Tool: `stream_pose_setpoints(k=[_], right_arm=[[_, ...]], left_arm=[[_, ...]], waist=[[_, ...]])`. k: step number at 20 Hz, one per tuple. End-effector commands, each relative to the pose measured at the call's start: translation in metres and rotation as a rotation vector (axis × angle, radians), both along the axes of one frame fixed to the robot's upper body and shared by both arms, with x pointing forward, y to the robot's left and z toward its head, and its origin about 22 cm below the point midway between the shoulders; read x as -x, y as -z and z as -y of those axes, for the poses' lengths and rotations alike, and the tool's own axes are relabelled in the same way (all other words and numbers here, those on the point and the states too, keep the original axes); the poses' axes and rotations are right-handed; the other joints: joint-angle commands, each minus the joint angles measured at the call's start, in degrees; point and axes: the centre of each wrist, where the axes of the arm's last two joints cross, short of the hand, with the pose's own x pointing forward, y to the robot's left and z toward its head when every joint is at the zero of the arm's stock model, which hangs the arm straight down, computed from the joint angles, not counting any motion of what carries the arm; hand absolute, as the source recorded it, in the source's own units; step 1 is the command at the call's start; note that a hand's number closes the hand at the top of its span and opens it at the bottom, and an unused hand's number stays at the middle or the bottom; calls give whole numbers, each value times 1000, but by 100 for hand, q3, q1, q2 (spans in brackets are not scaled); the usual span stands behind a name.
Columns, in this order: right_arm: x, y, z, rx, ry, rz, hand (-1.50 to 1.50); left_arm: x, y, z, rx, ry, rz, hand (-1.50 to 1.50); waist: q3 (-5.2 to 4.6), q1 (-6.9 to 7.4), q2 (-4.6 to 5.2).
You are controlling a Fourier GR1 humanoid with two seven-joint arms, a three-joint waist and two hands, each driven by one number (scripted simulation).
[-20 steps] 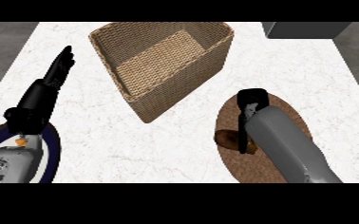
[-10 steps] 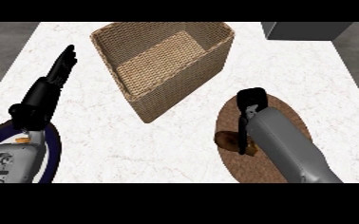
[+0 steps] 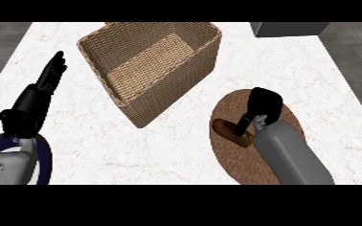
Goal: Pick the sweet potato from the placemat and place it in the basket
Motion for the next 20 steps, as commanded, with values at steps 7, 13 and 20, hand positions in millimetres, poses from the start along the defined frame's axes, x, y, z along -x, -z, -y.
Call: stream_pose_setpoints(k=[7, 13, 20], right_arm=[[29, -103, -22, -174, 245, 825, 150], [76, -181, -54, -375, 147, 1144, 150], [71, -252, -110, -360, 50, 1194, 150]], left_arm=[[7, 2, -6, -5, -21, -1, 0], [-5, -9, -1, -4, 3, 15, 0], [-9, -9, 18, 4, 72, 34, 0]], waist=[[13, -82, -16], [16, 59, 81], [16, 430, 180]])
